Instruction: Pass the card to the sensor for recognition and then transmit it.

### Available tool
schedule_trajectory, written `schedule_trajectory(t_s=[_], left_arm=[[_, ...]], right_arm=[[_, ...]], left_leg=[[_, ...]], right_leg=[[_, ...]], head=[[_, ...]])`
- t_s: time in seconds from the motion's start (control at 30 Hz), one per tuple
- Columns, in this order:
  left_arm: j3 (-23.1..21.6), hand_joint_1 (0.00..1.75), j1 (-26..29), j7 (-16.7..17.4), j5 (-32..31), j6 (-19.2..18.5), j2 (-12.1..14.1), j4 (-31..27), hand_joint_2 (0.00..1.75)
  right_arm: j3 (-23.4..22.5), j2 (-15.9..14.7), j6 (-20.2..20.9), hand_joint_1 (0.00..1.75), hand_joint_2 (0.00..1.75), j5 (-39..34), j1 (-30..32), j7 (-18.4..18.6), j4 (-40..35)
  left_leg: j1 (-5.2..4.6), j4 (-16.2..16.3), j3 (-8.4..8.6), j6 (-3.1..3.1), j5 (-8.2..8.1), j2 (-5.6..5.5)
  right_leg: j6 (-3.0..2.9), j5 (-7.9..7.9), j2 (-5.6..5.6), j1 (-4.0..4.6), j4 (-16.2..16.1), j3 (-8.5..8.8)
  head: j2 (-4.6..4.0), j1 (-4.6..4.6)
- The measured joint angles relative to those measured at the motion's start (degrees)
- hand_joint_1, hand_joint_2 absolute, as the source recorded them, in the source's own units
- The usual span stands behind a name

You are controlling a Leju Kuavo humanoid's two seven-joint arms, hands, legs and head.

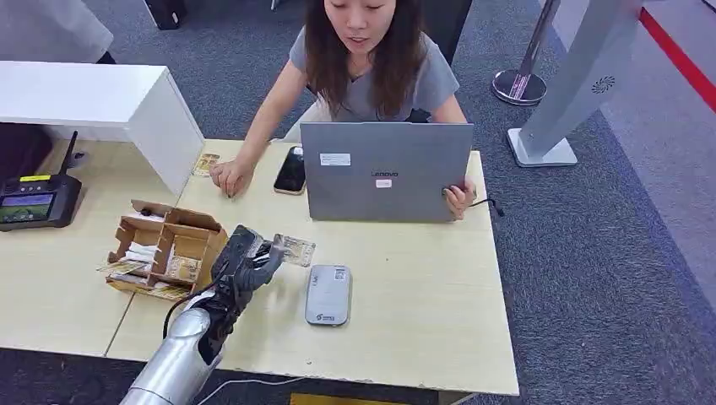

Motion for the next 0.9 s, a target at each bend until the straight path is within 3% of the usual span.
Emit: schedule_trajectory(t_s=[0.9], left_arm=[[-1.3, 1.75, -0.6, 1.2, 2.3, -4.2, 2.4, 0.0, 1.75]], right_arm=[[1.4, 0.1, 0.8, 0.00, 1.75, 0.6, -0.1, 0.2, 0.0]], left_leg=[[0.00, 0.0, 0.00, 0.00, 0.00, 0.00]], right_leg=[[0.00, 0.00, 0.00, 0.00, 0.0, 0.00]], head=[[0.00, 0.00]])
